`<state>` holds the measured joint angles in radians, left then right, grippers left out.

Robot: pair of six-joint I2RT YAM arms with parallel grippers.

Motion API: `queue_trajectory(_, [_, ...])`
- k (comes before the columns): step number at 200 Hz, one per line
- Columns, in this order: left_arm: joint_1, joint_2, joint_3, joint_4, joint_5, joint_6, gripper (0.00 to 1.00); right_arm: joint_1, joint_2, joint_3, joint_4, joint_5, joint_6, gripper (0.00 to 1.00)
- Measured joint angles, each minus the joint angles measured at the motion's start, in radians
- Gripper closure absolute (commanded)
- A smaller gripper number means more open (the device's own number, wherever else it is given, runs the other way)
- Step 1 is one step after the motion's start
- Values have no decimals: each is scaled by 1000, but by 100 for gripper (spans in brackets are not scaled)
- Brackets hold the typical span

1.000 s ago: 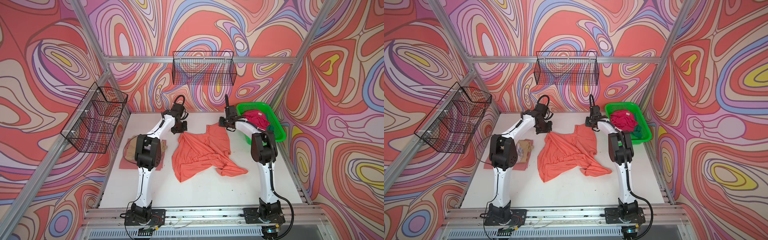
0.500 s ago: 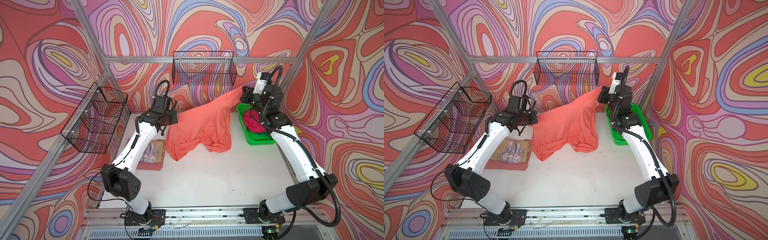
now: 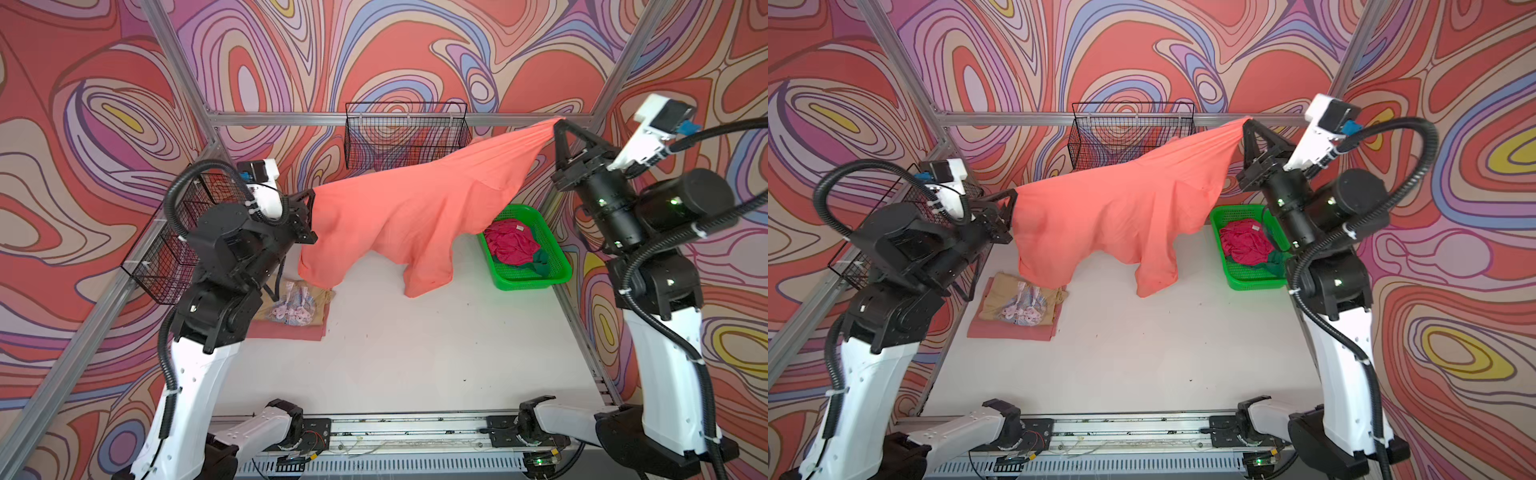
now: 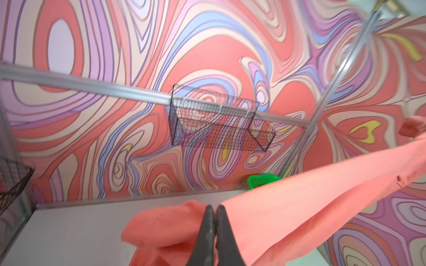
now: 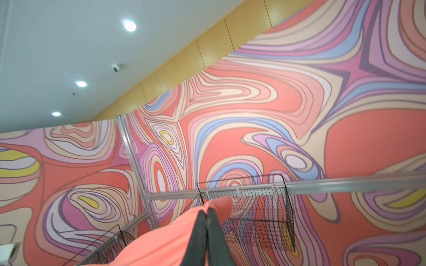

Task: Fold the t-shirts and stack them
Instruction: 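Grasp the shirt's far edge with both grippers and lift it up, then hold the shirt high with both grippers and shake it out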

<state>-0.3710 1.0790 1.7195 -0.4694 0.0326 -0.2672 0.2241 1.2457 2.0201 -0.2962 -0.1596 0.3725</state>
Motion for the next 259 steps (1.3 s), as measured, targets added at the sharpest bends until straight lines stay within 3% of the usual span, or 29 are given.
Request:
queue_trajectory(38, [-101, -39, 50, 16, 0, 103, 100, 0, -19, 149, -55, -33, 21, 100])
queue_trajectory(88, [-108, -45, 172, -21, 20, 133, 100, 0, 6, 314, -179, -83, 48, 100])
queue_trajectory(160, [-108, -59, 243, -132, 39, 133, 100, 0, -13, 347, -348, -63, 59, 100])
queue_trajectory(203, [-108, -44, 292, -156, 72, 137, 100, 0, -35, 363, -394, 33, 10, 100])
queue_trajectory(259, [-108, -68, 275, -194, 150, 106, 100, 0, -79, 351, -412, -37, 13, 100])
